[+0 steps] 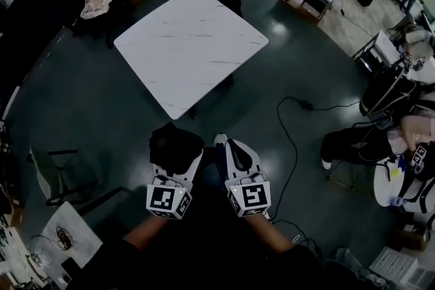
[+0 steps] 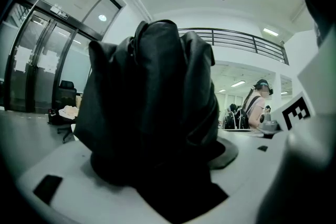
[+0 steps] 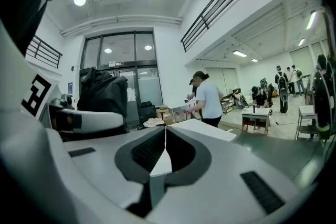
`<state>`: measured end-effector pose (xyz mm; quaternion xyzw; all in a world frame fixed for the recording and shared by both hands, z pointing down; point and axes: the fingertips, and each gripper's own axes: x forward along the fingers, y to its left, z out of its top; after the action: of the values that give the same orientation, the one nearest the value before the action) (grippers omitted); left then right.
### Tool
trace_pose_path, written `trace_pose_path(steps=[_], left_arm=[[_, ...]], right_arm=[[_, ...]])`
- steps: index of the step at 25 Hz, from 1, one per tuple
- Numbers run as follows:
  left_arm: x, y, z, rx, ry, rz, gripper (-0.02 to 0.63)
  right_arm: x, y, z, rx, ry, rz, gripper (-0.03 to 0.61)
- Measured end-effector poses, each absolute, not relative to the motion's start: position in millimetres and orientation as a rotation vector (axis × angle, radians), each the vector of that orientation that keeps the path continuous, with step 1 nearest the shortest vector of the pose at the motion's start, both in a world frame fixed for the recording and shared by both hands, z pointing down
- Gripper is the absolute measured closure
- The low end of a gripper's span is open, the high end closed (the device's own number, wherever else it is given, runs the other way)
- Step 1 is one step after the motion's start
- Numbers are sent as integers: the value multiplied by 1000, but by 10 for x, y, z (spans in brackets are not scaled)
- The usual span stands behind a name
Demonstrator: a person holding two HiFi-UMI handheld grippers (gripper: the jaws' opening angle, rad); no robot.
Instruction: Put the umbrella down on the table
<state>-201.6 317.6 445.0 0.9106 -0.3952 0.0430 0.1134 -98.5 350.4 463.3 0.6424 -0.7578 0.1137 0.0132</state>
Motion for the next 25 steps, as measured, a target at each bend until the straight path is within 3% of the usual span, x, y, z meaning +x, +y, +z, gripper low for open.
trace_pose_path(steps=[25], left_arm=[[-1073, 839, 4877, 2440, -1157, 83, 264]], right_arm=[[-104, 1027, 4523, 1782, -2390, 315, 561]])
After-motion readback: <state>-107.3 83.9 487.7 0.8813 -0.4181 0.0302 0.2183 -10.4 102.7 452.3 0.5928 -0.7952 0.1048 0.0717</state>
